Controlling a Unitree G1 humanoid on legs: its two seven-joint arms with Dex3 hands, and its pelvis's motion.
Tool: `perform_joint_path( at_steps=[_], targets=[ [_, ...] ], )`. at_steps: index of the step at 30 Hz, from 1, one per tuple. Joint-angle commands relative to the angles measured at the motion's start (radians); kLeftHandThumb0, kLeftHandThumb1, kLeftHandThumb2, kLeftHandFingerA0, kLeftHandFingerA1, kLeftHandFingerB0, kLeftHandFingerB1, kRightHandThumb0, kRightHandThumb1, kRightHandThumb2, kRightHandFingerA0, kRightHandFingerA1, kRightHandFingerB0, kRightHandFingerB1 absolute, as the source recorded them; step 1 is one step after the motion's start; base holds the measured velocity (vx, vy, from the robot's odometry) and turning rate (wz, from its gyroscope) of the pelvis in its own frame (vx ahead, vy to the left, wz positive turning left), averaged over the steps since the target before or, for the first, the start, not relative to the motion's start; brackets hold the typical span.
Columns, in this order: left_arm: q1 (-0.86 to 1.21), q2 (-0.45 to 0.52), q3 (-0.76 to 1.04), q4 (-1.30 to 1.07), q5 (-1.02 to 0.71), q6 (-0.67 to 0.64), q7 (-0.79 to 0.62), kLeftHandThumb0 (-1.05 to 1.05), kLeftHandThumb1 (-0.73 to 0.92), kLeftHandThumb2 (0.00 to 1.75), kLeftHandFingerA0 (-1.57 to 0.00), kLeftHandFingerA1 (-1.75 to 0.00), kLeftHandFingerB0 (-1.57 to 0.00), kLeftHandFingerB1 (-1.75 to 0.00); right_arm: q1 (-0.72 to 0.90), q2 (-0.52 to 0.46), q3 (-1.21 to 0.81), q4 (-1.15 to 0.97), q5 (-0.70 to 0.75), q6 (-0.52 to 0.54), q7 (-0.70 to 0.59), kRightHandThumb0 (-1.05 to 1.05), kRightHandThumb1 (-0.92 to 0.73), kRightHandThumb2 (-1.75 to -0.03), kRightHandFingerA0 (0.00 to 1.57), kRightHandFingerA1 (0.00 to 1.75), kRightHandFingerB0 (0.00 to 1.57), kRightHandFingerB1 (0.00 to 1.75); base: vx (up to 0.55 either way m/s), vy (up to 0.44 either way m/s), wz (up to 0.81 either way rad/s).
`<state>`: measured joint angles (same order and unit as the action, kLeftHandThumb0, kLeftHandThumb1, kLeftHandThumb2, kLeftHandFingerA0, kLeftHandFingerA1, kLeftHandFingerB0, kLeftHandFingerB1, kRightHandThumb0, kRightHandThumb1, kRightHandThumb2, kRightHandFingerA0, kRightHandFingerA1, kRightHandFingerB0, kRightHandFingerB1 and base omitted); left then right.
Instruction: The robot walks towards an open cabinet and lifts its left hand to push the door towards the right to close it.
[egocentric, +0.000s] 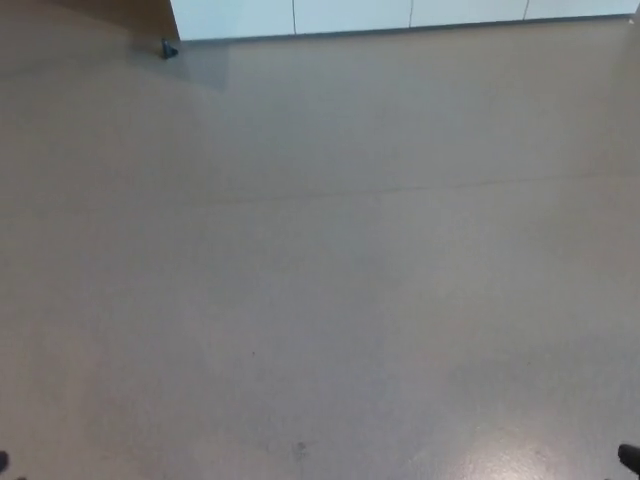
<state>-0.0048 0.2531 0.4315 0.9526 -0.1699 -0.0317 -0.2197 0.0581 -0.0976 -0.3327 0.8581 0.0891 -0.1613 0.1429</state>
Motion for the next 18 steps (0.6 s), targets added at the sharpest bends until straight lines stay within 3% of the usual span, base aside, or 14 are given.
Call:
perform_joint_path(
  at_steps=[1, 7, 13, 14, 15, 16, 18],
  targets=[
    [-0.007, 0.012, 0.033, 0.034, -0.059, -0.057, -0.049, -0.25, 0.64, 0.65, -0.43, -0.59, -0.34, -0.49, -0.004, -0.006, -0.022, 0.013, 0.056, -0.068, 0.035, -0.21, -0.66, -0.59, 0.63, 0.47, 0.35, 0.36, 0.0, 0.0, 0.0],
    [-0.003, 0.013, 0.029, 0.043, -0.06, -0.061, -0.05, -0.25, 0.63, 0.63, -0.45, -0.67, -0.32, -0.52, 0.0, -0.015, -0.01, 0.044, 0.042, -0.106, 0.033, -0.27, -0.62, -0.59, 0.64, 0.46, 0.38, 0.37, 0.09, 0.069, -0.07],
    [-0.006, 0.015, 0.024, 0.042, -0.069, -0.057, -0.061, -0.24, 0.64, 0.63, -0.44, -0.61, -0.31, -0.52, -0.009, -0.023, -0.005, 0.084, 0.044, -0.131, 0.035, -0.27, -0.62, -0.58, 0.63, 0.47, 0.37, 0.37, 0.1, 0.249, -0.03],
    [-0.007, 0.016, 0.019, 0.041, -0.065, -0.059, -0.052, -0.25, 0.66, 0.63, -0.47, -0.6, -0.33, -0.51, -0.01, -0.024, -0.002, 0.088, 0.042, -0.132, 0.03, -0.36, -0.52, -0.7, 0.6, 0.54, 0.35, 0.44, 0.15, 0.153, 0.05],
    [-0.007, 0.016, 0.017, 0.041, -0.062, -0.059, -0.047, -0.25, 0.66, 0.63, -0.47, -0.6, -0.33, -0.51, -0.011, -0.024, 0.0, 0.091, 0.041, -0.134, 0.028, -0.36, -0.52, -0.7, 0.6, 0.54, 0.35, 0.44, 0.19, 0.116, 0.01],
    [-0.007, 0.017, 0.016, 0.041, -0.063, -0.06, -0.046, -0.26, 0.64, 0.63, -0.51, -0.65, -0.35, -0.54, -0.008, -0.023, 0.0, 0.089, 0.042, -0.134, 0.028, -0.28, -0.62, -0.59, 0.66, 0.48, 0.39, 0.38, 0.18, 0.051, 0.07],
    [-0.012, 0.018, 0.016, 0.043, -0.065, -0.06, -0.047, -0.26, 0.63, 0.63, -0.51, -0.65, -0.34, -0.53, -0.007, -0.024, 0.002, 0.09, 0.043, -0.135, 0.026, -0.26, -0.63, -0.59, 0.67, 0.48, 0.4, 0.38, 0.16, -0.026, 0.06]
  ],
)
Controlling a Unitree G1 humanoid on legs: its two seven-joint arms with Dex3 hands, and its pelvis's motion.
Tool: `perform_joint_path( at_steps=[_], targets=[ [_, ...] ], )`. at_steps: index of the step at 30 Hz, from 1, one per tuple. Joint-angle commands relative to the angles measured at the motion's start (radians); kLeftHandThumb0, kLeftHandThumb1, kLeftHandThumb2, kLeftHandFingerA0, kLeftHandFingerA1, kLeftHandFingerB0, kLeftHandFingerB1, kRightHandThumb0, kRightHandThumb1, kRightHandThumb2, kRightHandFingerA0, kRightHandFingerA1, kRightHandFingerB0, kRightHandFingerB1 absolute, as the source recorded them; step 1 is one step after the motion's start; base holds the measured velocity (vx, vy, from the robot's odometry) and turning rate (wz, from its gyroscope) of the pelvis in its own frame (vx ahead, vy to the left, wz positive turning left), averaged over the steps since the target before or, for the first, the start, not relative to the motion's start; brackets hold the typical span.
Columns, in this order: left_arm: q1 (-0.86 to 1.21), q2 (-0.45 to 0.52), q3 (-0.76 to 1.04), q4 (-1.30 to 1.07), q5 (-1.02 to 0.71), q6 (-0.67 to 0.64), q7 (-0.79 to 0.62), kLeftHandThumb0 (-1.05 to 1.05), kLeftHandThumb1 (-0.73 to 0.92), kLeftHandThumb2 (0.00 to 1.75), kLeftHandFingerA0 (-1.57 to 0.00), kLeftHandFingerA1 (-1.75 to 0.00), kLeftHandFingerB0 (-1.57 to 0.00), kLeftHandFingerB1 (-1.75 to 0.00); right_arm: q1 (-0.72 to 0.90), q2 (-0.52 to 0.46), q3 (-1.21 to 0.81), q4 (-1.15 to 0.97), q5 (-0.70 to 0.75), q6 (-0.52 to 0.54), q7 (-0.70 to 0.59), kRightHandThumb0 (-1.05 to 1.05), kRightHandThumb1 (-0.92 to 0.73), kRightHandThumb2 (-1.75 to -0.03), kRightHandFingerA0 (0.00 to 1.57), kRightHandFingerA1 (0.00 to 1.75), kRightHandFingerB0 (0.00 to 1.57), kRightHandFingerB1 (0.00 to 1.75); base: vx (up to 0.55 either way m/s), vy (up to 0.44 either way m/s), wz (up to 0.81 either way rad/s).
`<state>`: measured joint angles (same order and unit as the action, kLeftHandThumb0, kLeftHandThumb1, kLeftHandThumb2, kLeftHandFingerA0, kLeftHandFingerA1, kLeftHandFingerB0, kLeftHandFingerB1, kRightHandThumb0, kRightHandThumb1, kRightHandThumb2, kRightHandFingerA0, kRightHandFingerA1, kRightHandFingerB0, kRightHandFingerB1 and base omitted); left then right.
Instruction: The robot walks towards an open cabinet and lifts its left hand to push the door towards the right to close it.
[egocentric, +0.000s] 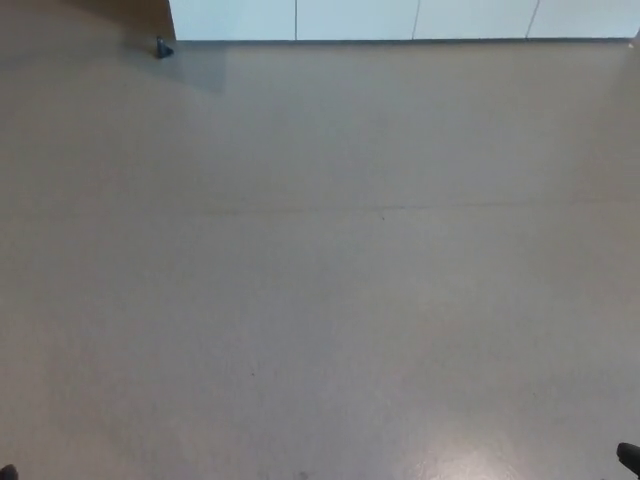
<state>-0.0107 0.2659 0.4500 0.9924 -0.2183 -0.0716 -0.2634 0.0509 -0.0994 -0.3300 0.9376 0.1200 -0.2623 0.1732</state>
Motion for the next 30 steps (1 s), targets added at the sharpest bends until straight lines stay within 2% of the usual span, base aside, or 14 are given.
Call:
perform_joint_path(
  at_steps=[1, 9, 12, 18, 19, 20, 21, 22, 25, 26, 27, 28, 30],
  targets=[
    [-0.007, 0.005, -0.002, 0.004, -0.017, -0.02, -0.004, -0.26, 0.63, 0.63, -0.51, -0.65, -0.34, -0.53, -0.001, -0.023, 0.0, 0.011, 0.012, -0.034, -0.005, -0.26, -0.63, -0.59, 0.67, 0.48, 0.4, 0.38, 0.19, -0.086, 0.1],
    [-0.014, 0.011, -0.01, 0.001, -0.011, -0.024, -0.001, -0.29, 0.61, 0.59, -0.51, -0.66, -0.36, -0.53, -0.005, -0.03, 0.019, 0.02, -0.004, -0.045, -0.026, -0.26, -0.64, -0.59, 0.65, 0.47, 0.39, 0.37, 0.2, -0.18, 0.08],
    [-0.013, 0.011, -0.014, -0.001, -0.009, -0.028, 0.002, -0.29, 0.61, 0.59, -0.54, -0.68, -0.37, -0.52, 0.0, -0.034, 0.026, 0.012, -0.003, -0.04, -0.025, -0.26, -0.64, -0.59, 0.64, 0.46, 0.39, 0.37, 0.51, 0.124, 0.15],
    [-0.007, 0.014, -0.021, -0.013, -0.01, -0.026, -0.009, -0.29, 0.64, 0.58, -0.52, -0.67, -0.33, -0.5, -0.004, -0.032, 0.025, 0.007, 0.009, -0.025, -0.028, -0.24, -0.64, -0.59, 0.65, 0.47, 0.39, 0.37, 0.19, -0.149, -0.03],
    [-0.006, 0.015, -0.023, -0.02, -0.009, -0.025, -0.01, -0.35, 0.48, 0.85, -0.49, -0.69, -0.3, -0.58, -0.008, -0.031, 0.024, 0.008, 0.012, -0.023, -0.029, -0.23, -0.64, -0.58, 0.67, 0.47, 0.39, 0.37, 0.21, -0.109, -0.15],
    [-0.006, 0.015, -0.024, -0.021, -0.01, -0.024, -0.01, -0.35, 0.48, 0.85, -0.49, -0.69, -0.3, -0.58, -0.008, -0.031, 0.024, 0.008, 0.013, -0.023, -0.029, -0.23, -0.64, -0.58, 0.67, 0.47, 0.39, 0.37, 0.22, -0.096, -0.13],
    [-0.006, 0.015, -0.022, -0.021, -0.016, -0.023, -0.02, -0.35, 0.48, 0.85, -0.48, -0.69, -0.29, -0.58, -0.011, -0.03, 0.023, 0.01, 0.013, -0.021, -0.035, -0.26, -0.62, -0.59, 0.69, 0.48, 0.41, 0.38, 0.23, -0.091, -0.11],
    [-0.007, 0.017, -0.023, -0.019, -0.017, -0.023, -0.026, -0.31, 0.66, 0.6, -0.5, -0.69, -0.31, -0.51, -0.009, -0.03, 0.024, 0.009, 0.012, -0.024, -0.035, -0.27, -0.63, -0.59, 0.67, 0.48, 0.4, 0.38, 0.24, -0.085, -0.18],
    [-0.007, 0.02, -0.032, -0.017, -0.01, -0.025, -0.026, -0.3, 0.67, 0.6, -0.49, -0.68, -0.32, -0.51, -0.006, -0.031, 0.028, 0.006, 0.01, -0.028, -0.036, -0.27, -0.63, -0.59, 0.67, 0.47, 0.4, 0.38, 0.32, 0.141, -0.14],
    [-0.008, 0.021, -0.032, -0.018, -0.01, -0.024, -0.023, -0.35, 0.48, 0.86, -0.49, -0.71, -0.31, -0.58, -0.007, -0.031, 0.029, 0.006, 0.009, -0.025, -0.039, -0.26, -0.64, -0.6, 0.67, 0.47, 0.4, 0.37, 0.3, 0.218, 0.08],
    [-0.01, 0.021, -0.033, -0.018, -0.01, -0.022, -0.019, -0.35, 0.48, 0.86, -0.49, -0.71, -0.31, -0.58, -0.009, -0.031, 0.03, 0.006, 0.009, -0.023, -0.041, -0.26, -0.64, -0.6, 0.67, 0.47, 0.4, 0.37, 0.29, 0.189, 0.01],
    [-0.012, 0.022, -0.034, -0.016, -0.009, -0.023, -0.017, -0.3, 0.62, 0.59, -0.53, -0.67, -0.34, -0.51, -0.011, -0.033, 0.031, 0.01, 0.008, -0.025, -0.041, -0.27, -0.64, -0.59, 0.67, 0.47, 0.4, 0.37, 0.28, 0.18, 0.18],
    [-0.015, 0.024, -0.038, -0.013, -0.006, -0.026, -0.014, -0.31, 0.61, 0.6, -0.52, -0.65, -0.34, -0.51, -0.013, -0.035, 0.032, 0.015, 0.007, -0.028, -0.042, -0.27, -0.64, -0.59, 0.68, 0.47, 0.4, 0.37, 0.2, -0.007, 0.08]
  ],
)
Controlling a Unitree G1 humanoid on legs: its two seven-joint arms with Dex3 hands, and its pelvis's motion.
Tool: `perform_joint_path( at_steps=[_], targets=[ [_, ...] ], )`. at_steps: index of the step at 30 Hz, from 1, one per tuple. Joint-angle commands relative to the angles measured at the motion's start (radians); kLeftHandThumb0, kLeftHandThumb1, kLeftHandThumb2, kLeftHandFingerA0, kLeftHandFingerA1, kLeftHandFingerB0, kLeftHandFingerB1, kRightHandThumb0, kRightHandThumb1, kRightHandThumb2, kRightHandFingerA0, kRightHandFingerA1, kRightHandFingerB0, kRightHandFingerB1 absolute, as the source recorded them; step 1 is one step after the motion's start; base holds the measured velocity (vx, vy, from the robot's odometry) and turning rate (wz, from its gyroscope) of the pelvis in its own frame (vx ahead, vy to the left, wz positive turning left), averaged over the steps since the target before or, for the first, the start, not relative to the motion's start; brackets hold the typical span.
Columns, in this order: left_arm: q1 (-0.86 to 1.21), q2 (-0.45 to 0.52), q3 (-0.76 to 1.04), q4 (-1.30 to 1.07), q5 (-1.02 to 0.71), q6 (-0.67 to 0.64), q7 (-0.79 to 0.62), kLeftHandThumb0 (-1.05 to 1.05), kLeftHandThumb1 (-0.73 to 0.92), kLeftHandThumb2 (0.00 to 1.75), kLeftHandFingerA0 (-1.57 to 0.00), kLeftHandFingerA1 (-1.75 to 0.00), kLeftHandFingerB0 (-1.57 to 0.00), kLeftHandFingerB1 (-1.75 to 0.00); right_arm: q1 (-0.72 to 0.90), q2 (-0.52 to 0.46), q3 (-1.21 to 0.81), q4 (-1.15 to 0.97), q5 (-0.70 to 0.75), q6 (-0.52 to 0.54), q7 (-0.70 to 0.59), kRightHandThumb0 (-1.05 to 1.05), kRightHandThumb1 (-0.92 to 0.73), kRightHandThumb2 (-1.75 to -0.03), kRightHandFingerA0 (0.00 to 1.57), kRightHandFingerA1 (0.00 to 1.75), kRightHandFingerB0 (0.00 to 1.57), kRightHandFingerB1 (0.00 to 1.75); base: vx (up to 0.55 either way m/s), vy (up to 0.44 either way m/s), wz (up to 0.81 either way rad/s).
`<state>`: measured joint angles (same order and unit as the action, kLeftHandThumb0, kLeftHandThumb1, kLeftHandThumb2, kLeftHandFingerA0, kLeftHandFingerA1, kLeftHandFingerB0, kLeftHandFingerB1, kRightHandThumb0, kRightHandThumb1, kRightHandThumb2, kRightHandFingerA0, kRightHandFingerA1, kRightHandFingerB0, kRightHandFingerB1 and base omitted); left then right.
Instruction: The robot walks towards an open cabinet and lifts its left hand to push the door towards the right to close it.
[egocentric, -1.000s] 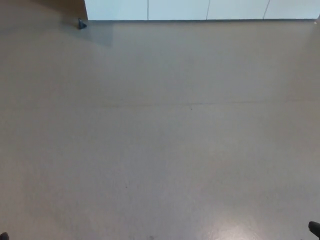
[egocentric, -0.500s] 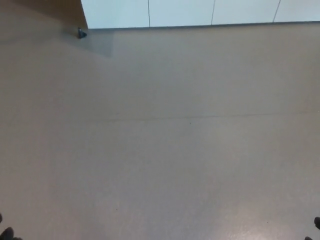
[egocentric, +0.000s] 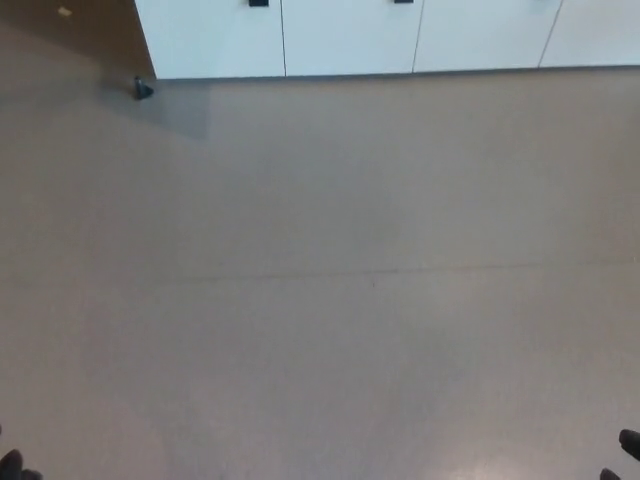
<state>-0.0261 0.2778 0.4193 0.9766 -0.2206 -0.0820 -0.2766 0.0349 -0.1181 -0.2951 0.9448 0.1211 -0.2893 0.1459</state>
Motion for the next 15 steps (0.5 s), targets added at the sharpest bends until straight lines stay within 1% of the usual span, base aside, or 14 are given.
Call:
perform_joint_path(
  at_steps=[1, 2, 6, 7, 8, 9, 10, 12, 15],
  targets=[
    [0.001, 0.012, -0.01, 0.003, -0.001, -0.017, 0.0, -0.31, 0.61, 0.6, -0.52, -0.65, -0.34, -0.51, 0.003, -0.016, -0.003, 0.007, 0.007, 0.001, -0.018, -0.27, -0.64, -0.59, 0.68, 0.47, 0.4, 0.37, 0.17, -0.102, 0.1],
    [0.0, 0.014, -0.015, 0.003, 0.005, -0.019, 0.006, -0.33, 0.62, 0.58, -0.5, -0.6, -0.34, -0.5, 0.007, -0.014, -0.002, -0.002, 0.007, 0.004, -0.018, -0.27, -0.62, -0.59, 0.67, 0.47, 0.4, 0.37, 0.19, -0.104, 0.1],
    [0.0, 0.016, -0.024, 0.006, 0.009, -0.026, 0.008, -0.33, 0.61, 0.58, -0.52, -0.58, -0.34, -0.5, 0.01, -0.012, -0.003, -0.006, 0.014, 0.005, -0.014, -0.27, -0.62, -0.59, 0.68, 0.47, 0.4, 0.37, 0.19, -0.137, 0.07],
    [0.0, 0.016, -0.024, 0.008, 0.007, -0.027, 0.008, -0.33, 0.61, 0.58, -0.52, -0.58, -0.34, -0.5, 0.01, -0.012, -0.004, -0.007, 0.015, 0.007, -0.013, -0.27, -0.62, -0.59, 0.68, 0.47, 0.4, 0.37, 0.17, -0.239, 0.22],
    [0.0, 0.016, -0.024, 0.008, 0.006, -0.029, 0.007, -0.32, 0.61, 0.58, -0.51, -0.6, -0.34, -0.51, 0.01, -0.013, -0.003, -0.005, 0.014, 0.005, -0.012, -0.28, -0.61, -0.59, 0.67, 0.47, 0.39, 0.37, 0.15, -0.293, 0.89],
    [0.001, 0.015, -0.025, 0.008, 0.005, -0.03, 0.006, -0.32, 0.61, 0.58, -0.51, -0.6, -0.34, -0.51, 0.01, -0.015, -0.001, -0.002, 0.012, 0.002, -0.011, -0.28, -0.61, -0.59, 0.67, 0.47, 0.39, 0.37, 0.16, -0.272, -0.84],
    [0.001, 0.015, -0.024, 0.007, 0.002, -0.028, 0.003, -0.32, 0.63, 0.59, -0.52, -0.62, -0.34, -0.52, 0.009, -0.015, -0.001, 0.0, 0.012, 0.001, -0.011, -0.28, -0.62, -0.59, 0.67, 0.47, 0.4, 0.37, 0.42, 0.052, 0.56],
    [0.001, 0.015, -0.023, 0.006, -0.002, -0.024, -0.002, -0.32, 0.63, 0.59, -0.52, -0.62, -0.34, -0.52, 0.008, -0.015, -0.002, 0.002, 0.014, 0.002, -0.011, -0.28, -0.62, -0.59, 0.67, 0.47, 0.4, 0.37, 0.39, 0.099, 0.1],
    [-0.002, 0.017, -0.027, 0.004, 0.001, -0.024, 0.001, -0.31, 0.62, 0.58, -0.53, -0.63, -0.33, -0.52, 0.004, -0.016, -0.001, 0.007, 0.017, -0.004, -0.003, -0.29, -0.62, -0.59, 0.67, 0.47, 0.4, 0.37, 0.23, -0.239, -0.02]
  ],
)
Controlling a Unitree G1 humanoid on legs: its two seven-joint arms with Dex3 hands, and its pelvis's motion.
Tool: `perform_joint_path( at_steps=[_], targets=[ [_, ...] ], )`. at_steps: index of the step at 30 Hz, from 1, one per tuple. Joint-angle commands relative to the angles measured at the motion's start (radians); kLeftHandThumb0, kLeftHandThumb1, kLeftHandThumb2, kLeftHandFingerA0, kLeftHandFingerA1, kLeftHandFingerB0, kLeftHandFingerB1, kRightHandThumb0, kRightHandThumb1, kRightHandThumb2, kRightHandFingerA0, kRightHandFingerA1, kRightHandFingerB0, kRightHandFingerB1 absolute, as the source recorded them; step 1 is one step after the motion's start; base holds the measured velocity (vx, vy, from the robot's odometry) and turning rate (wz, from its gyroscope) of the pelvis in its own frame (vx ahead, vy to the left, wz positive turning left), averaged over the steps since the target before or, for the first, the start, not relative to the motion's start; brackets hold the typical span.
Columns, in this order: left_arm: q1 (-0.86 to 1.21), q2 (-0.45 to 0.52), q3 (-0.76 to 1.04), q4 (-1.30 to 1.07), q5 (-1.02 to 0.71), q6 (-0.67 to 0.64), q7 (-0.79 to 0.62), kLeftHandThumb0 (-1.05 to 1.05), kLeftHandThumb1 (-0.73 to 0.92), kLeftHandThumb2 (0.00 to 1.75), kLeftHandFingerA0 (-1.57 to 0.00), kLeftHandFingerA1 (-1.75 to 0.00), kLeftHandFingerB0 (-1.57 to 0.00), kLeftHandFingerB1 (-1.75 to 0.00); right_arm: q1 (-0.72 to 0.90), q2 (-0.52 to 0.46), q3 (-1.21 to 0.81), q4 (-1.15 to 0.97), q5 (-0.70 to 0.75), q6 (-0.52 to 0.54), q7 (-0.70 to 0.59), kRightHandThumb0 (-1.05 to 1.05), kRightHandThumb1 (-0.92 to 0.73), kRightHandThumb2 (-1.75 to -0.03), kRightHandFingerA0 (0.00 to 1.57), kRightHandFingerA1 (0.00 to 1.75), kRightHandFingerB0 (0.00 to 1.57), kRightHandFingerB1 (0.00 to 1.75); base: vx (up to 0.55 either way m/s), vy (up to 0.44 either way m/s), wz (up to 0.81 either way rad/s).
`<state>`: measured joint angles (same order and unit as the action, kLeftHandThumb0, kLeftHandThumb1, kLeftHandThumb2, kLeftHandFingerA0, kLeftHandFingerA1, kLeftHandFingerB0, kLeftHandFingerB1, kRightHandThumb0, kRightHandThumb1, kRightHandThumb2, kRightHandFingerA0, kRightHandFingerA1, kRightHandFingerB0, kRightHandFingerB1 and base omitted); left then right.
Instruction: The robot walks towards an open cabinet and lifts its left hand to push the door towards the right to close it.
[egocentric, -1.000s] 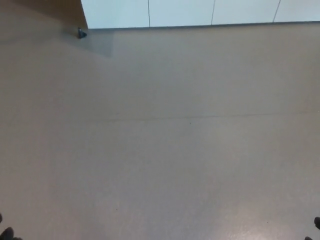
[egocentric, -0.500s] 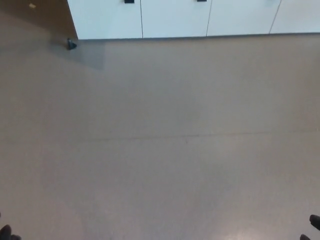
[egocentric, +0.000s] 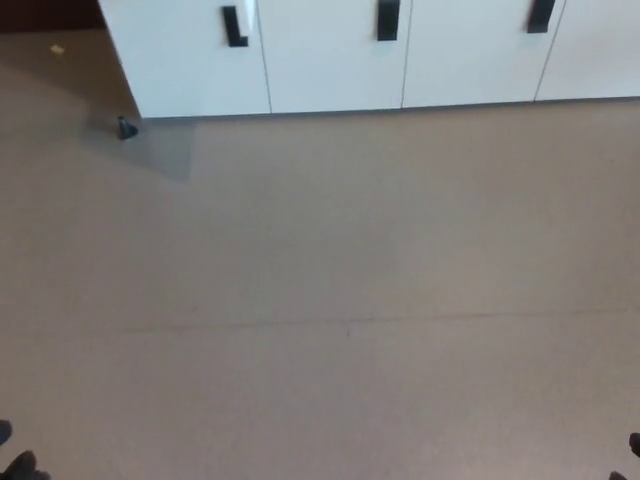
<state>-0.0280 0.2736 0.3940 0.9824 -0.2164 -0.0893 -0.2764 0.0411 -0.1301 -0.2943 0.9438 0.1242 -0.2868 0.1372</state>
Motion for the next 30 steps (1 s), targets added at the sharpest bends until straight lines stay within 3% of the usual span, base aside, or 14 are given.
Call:
perform_joint_path(
  at_steps=[1, 4, 5, 7, 9, 18, 19, 21, 22, 25, 26, 27, 28, 30],
  targets=[
    [-0.002, 0.022, -0.003, -0.003, -0.001, -0.017, 0.003, -0.33, 0.61, 0.58, -0.53, -0.61, -0.33, -0.52, -0.005, -0.005, -0.001, 0.014, 0.014, -0.008, 0.008, -0.3, -0.62, -0.59, 0.66, 0.47, 0.39, 0.37, 0.15, -0.202, 0.0],
    [-0.002, 0.022, -0.007, -0.004, 0.003, -0.018, 0.007, -0.32, 0.62, 0.58, -0.52, -0.6, -0.33, -0.49, -0.007, -0.007, 0.0, 0.016, 0.013, -0.005, 0.007, -0.29, -0.63, -0.59, 0.67, 0.47, 0.4, 0.37, 0.27, -0.134, -0.08],
    [-0.002, 0.024, -0.01, -0.006, 0.006, -0.021, 0.006, -0.37, 0.46, 0.85, -0.49, -0.68, -0.29, -0.57, -0.01, -0.008, 0.003, 0.018, 0.009, -0.002, 0.001, -0.3, -0.62, -0.59, 0.68, 0.47, 0.4, 0.37, 0.28, -0.103, -0.1],
    [-0.005, 0.025, -0.01, -0.005, 0.004, -0.02, 0.007, -0.32, 0.63, 0.59, -0.55, -0.63, -0.33, -0.5, -0.013, -0.009, 0.003, 0.022, 0.008, -0.005, 0.001, -0.3, -0.62, -0.59, 0.67, 0.47, 0.4, 0.37, 0.3, -0.044, -0.11],
    [-0.01, 0.024, -0.007, -0.001, -0.003, -0.018, 0.005, -0.31, 0.62, 0.58, -0.53, -0.63, -0.34, -0.51, -0.013, -0.01, 0.004, 0.024, 0.007, -0.012, 0.003, -0.29, -0.63, -0.59, 0.67, 0.47, 0.39, 0.37, 0.41, 0.038, -0.22],
    [-0.011, 0.029, -0.01, -0.003, -0.005, -0.017, -0.011, -0.34, 0.64, 0.59, -0.51, -0.61, -0.31, -0.48, -0.01, -0.009, 0.016, 0.021, -0.004, -0.017, -0.016, -0.3, -0.61, -0.59, 0.69, 0.47, 0.41, 0.37, 0.46, 0.0, -0.05],
    [-0.012, 0.03, -0.01, -0.003, -0.005, -0.017, -0.011, -0.39, 0.46, 0.85, -0.47, -0.66, -0.27, -0.56, -0.01, -0.009, 0.016, 0.02, -0.005, -0.017, -0.016, -0.3, -0.61, -0.59, 0.7, 0.48, 0.41, 0.37, 0.37, -0.066, 0.19],
    [-0.014, 0.032, -0.011, -0.003, -0.004, -0.017, -0.01, -0.39, 0.46, 0.85, -0.47, -0.66, -0.27, -0.56, -0.01, -0.008, 0.017, 0.019, -0.004, -0.019, -0.017, -0.3, -0.61, -0.59, 0.7, 0.48, 0.41, 0.37, 0.41, -0.104, 0.24],
    [-0.016, 0.031, -0.008, -0.001, -0.006, -0.015, -0.005, -0.32, 0.61, 0.58, -0.55, -0.62, -0.34, -0.48, -0.01, -0.009, 0.018, 0.02, -0.006, -0.02, -0.017, -0.28, -0.64, -0.59, 0.7, 0.48, 0.41, 0.38, 0.42, -0.204, 0.36],
    [-0.023, 0.029, -0.009, 0.0, -0.002, -0.02, 0.01, -0.38, 0.44, 0.84, -0.52, -0.69, -0.31, -0.58, -0.008, -0.008, 0.025, 0.013, -0.011, -0.024, -0.024, -0.29, -0.63, -0.59, 0.69, 0.48, 0.41, 0.38, 0.56, -0.167, 0.62],
    [-0.024, 0.03, -0.01, 0.003, 0.0, -0.023, 0.01, -0.32, 0.61, 0.58, -0.55, -0.64, -0.33, -0.48, -0.01, -0.009, 0.026, 0.017, -0.012, -0.024, -0.025, -0.31, -0.62, -0.58, 0.68, 0.48, 0.41, 0.37, 0.6, -0.171, 0.15],
    [-0.025, 0.03, -0.011, 0.006, 0.001, -0.024, 0.009, -0.32, 0.61, 0.58, -0.55, -0.64, -0.33, -0.48, -0.011, -0.011, 0.027, 0.02, -0.012, -0.024, -0.025, -0.31, -0.62, -0.58, 0.68, 0.48, 0.41, 0.37, 0.6, -0.171, 0.03],
    [-0.027, 0.032, -0.017, 0.011, 0.008, -0.03, 0.011, -0.38, 0.45, 0.85, -0.5, -0.68, -0.29, -0.57, -0.013, -0.011, 0.029, 0.021, -0.014, -0.018, -0.031, -0.31, -0.6, -0.58, 0.69, 0.47, 0.41, 0.37, 0.59, -0.166, 0.04],
    [-0.027, 0.032, -0.019, 0.01, 0.009, -0.026, 0.011, -0.38, 0.45, 0.83, -0.49, -0.66, -0.29, -0.56, -0.017, -0.013, 0.033, 0.03, -0.017, -0.021, -0.033, -0.3, -0.61, -0.58, 0.68, 0.48, 0.41, 0.37, 0.57, -0.172, 0.02]
  ],
)
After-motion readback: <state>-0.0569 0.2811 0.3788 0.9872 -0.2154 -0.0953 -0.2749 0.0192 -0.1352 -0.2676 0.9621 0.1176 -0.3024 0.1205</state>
